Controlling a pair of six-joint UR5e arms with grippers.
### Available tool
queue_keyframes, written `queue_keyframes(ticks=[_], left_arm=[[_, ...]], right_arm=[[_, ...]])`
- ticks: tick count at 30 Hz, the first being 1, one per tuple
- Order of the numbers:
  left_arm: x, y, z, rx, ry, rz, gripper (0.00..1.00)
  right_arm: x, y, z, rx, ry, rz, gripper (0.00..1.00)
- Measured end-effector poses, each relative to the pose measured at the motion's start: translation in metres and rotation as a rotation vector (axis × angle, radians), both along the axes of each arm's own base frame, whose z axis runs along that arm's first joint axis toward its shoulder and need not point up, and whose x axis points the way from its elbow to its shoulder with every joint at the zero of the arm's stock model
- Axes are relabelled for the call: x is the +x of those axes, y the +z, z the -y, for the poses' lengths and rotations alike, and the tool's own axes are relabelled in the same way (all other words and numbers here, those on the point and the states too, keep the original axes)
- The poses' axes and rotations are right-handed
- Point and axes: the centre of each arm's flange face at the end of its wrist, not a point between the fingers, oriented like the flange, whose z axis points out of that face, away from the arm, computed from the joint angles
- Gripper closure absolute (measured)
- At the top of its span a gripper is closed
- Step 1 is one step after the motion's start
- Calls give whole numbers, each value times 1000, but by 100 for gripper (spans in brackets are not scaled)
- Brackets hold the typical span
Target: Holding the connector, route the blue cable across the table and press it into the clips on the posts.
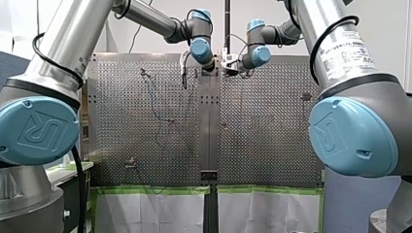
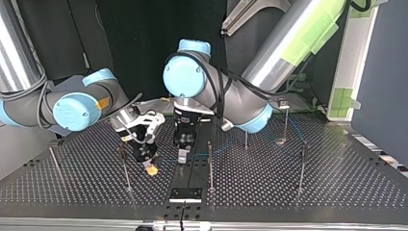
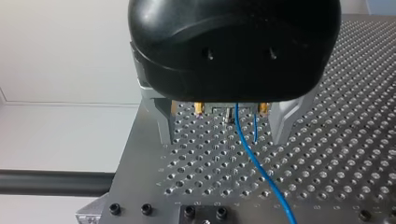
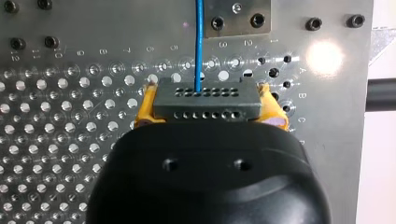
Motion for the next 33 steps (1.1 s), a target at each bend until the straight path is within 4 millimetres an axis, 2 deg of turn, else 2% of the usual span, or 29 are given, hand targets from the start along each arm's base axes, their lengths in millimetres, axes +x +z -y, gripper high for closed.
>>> queue_keyframes(ticks=[8, 18, 33], left_arm=[[-2, -5, 0, -5, -1, -16, 0], [5, -32, -6, 17, 15, -59, 0], [15, -32, -6, 3, 59, -23, 0]], right_arm=[[-1, 0, 1, -1, -4, 0, 100], [-1, 0, 2, -2, -4, 0, 100], [-1, 0, 2, -3, -4, 1, 100]])
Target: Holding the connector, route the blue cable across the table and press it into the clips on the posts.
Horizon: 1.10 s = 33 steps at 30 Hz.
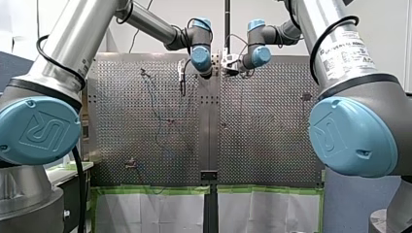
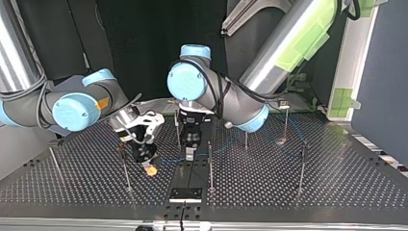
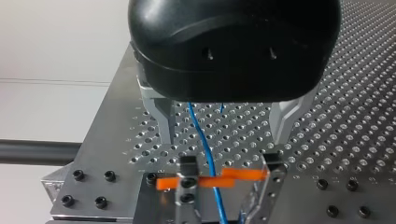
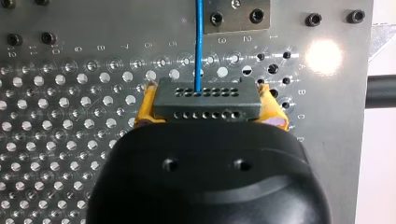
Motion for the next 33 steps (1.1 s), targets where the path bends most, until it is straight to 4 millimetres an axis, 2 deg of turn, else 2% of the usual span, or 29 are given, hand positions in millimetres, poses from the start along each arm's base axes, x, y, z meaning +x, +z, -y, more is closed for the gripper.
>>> queue_keyframes(ticks=[6, 14, 25, 33], left_arm=[[8, -1, 10, 0, -4, 10, 0], [16, 9, 10, -14, 6, 33, 0], [40, -12, 19, -4, 14, 21, 0], [48, -6, 20, -8, 34, 36, 0]], right_arm=[[1, 0, -1, 0, 2, -1, 100], [3, 0, -3, -1, 6, -1, 100], [4, 0, -3, -1, 7, -1, 100], [3, 0, -2, 0, 6, 0, 100]])
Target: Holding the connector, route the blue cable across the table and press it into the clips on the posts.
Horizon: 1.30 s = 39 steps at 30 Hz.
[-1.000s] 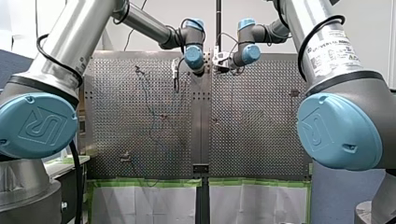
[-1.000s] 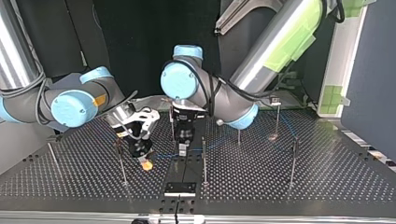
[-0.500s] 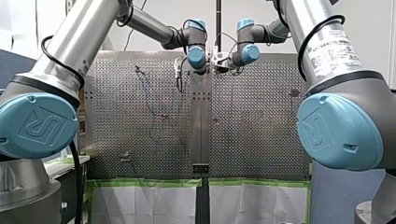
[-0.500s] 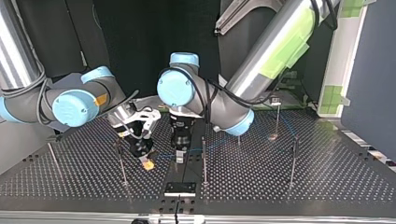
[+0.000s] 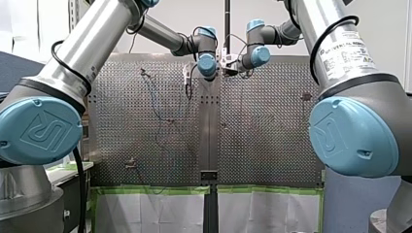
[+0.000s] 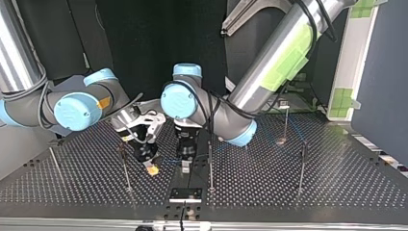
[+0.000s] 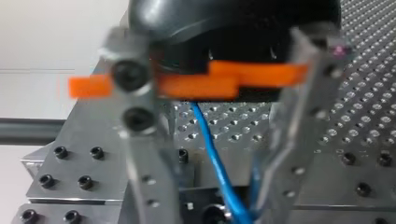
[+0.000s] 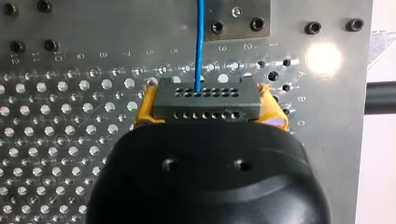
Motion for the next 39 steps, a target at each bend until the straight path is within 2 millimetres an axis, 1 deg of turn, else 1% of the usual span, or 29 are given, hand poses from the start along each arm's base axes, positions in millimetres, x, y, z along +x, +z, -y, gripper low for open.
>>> queue_keyframes(ticks=[10, 11, 12, 13, 14, 15, 16, 17, 18, 19, 20, 21, 23, 39], left_arm=[[-5, 2, 6, 8, -7, 4, 0], [-5, 2, 7, 10, -8, 4, 8], [-6, 2, 8, 11, -10, 5, 8], [-7, 2, 9, 14, -12, 5, 24], [-8, 2, 10, 15, -14, 6, 34], [-9, 2, 11, 16, -15, 6, 34], [-10, 2, 12, 16, -17, 6, 46], [-10, 2, 13, 16, -18, 6, 64], [-11, 2, 13, 16, -17, 6, 64], [-11, 2, 14, 17, -15, 6, 75], [-12, 2, 14, 17, -11, 6, 91], [-12, 2, 14, 17, -6, 6, 91], [-13, 2, 13, 17, 8, 6, 100], [-14, 1, 5, 6, 100, 1, 100]], right_arm=[[1, 0, -1, -1, 2, 1, 100], [1, 0, -1, -1, 2, 1, 100], [2, 0, -1, -1, 2, 1, 100], [2, 0, -1, -1, 2, 1, 100], [2, 0, -1, -1, 2, 1, 100], [2, 0, -1, -1, 2, 1, 100], [2, 0, -1, -1, 2, 1, 100], [2, 0, -1, -1, 2, 1, 100], [2, 0, -1, -1, 3, 1, 100], [2, 0, -1, -1, 3, 1, 100], [2, -1, -1, 0, 3, 1, 100], [2, -1, -1, 0, 3, 1, 100], [2, -1, -1, 1, 3, 1, 100], [4, -1, -3, 4, 7, 2, 100]])
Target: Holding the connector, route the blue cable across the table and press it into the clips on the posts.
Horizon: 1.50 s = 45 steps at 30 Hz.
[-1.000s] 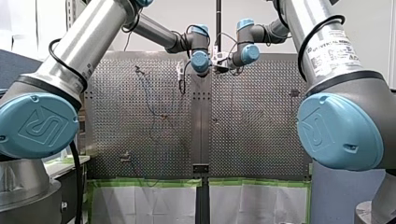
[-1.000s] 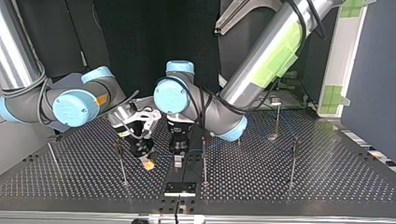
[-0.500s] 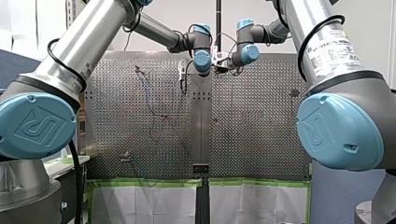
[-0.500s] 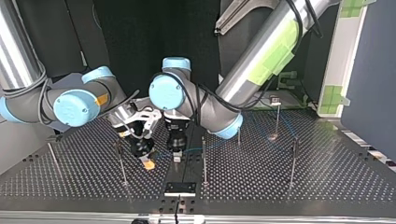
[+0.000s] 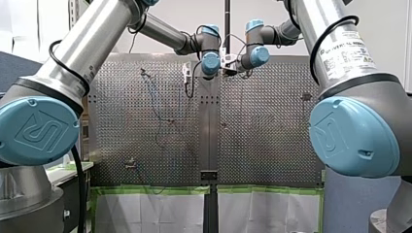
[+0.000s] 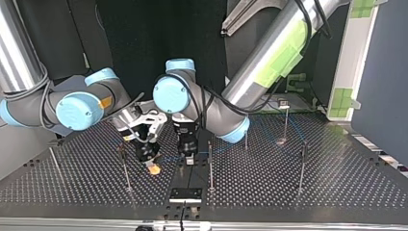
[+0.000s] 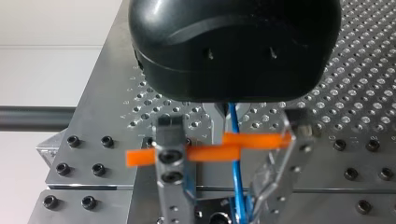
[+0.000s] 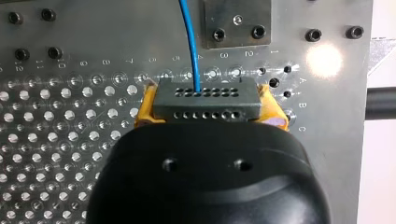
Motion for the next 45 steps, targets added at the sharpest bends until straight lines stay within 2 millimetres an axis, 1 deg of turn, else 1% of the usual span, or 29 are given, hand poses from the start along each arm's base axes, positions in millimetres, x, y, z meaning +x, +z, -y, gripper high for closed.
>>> queue_keyframes(ticks=[5, 9, 15, 30, 40, 45], left_arm=[[-2, -5, 0, -11, 3, -8, 100], [-6, -16, 0, -5, 0, -27, 100], [-14, -40, -3, -12, -3, -68, 100], [-34, -98, -16, -60, 3, -169, 100], [-49, -137, -30, -21, 6, -243, 100], [-59, -155, -32, 29, -32, -283, 100]], right_arm=[[2, -5, -2, 8, 4, -7, 100], [1, -18, -5, 29, 4, -20, 100], [-2, -41, -10, 67, 3, -46, 100], [-10, -88, -24, 119, 0, -115, 100], [-18, -125, -32, 135, -7, -129, 100], [-24, -145, -35, 144, -15, -122, 100]])
